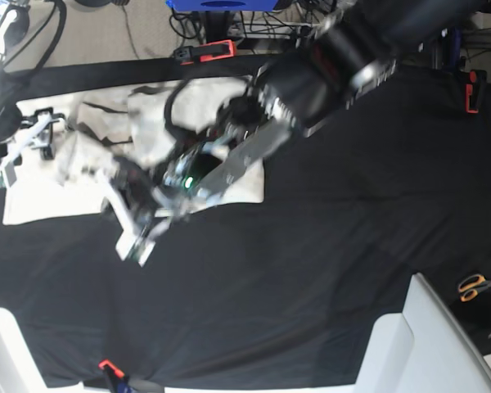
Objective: Fold the T-shirt properly
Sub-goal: 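Lay the folded half down and press it flat with the left gripper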
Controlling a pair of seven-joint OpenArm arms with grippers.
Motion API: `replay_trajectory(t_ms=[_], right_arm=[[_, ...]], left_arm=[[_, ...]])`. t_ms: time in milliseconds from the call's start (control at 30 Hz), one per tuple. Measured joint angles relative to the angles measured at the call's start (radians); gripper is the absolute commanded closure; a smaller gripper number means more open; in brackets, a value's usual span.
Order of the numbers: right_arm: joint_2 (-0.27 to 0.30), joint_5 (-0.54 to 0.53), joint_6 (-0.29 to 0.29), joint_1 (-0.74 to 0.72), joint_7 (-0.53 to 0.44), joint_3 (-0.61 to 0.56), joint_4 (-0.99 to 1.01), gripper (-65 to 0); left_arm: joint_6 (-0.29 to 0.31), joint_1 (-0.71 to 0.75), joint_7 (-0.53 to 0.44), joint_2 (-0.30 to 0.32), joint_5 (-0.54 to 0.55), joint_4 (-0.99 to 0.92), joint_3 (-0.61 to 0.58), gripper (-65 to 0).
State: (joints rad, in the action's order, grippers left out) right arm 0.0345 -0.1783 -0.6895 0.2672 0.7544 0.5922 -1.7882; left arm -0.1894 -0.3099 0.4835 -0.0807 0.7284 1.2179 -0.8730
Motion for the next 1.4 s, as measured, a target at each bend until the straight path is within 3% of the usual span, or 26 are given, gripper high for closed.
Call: replay_trajectory(t_ms=[200, 500, 667, 900, 1133, 1400], right_arm=[[-0.001, -0.004, 0.0, -0.006, -0.006, 0.0, 0.002, -35.6], [-0.002, -0.004, 0.0, -0.006, -0.003, 0.0, 0.002, -35.6], [-0.001, -0.004, 0.0, -0.006, -0.003, 0.0, 0.002, -35.6], [-0.002, -0.004, 0.0, -0.006, -0.003, 0.0, 0.002, -35.6], [-0.005, -0.005, 0.005, -0.034, -0.003, 0.0, 0.002, -35.6], [-0.005, -0.004, 0.008, -0.031, 0.0, 0.0, 0.002, -35.6]], left_arm=[[-0.012, 0.137, 0.02, 0.079, -0.017, 0.07, 0.001, 0.0], [-0.005, 0.191, 0.013, 0.093, -0.017, 0.118, 0.002, 0.0], [-0.007, 0.194, 0.031, 0.108, -0.018, 0.073, -0.001, 0.0], [-0.002, 0.151, 0.157, 0.114, -0.016, 0.071, -0.008, 0.0], [-0.003, 0.058, 0.207, 0.111, -0.013, -0.01, -0.207, 0.0], [0.003, 0.04, 0.295, 0.111, -0.016, -0.01, -0.228, 0.0]])
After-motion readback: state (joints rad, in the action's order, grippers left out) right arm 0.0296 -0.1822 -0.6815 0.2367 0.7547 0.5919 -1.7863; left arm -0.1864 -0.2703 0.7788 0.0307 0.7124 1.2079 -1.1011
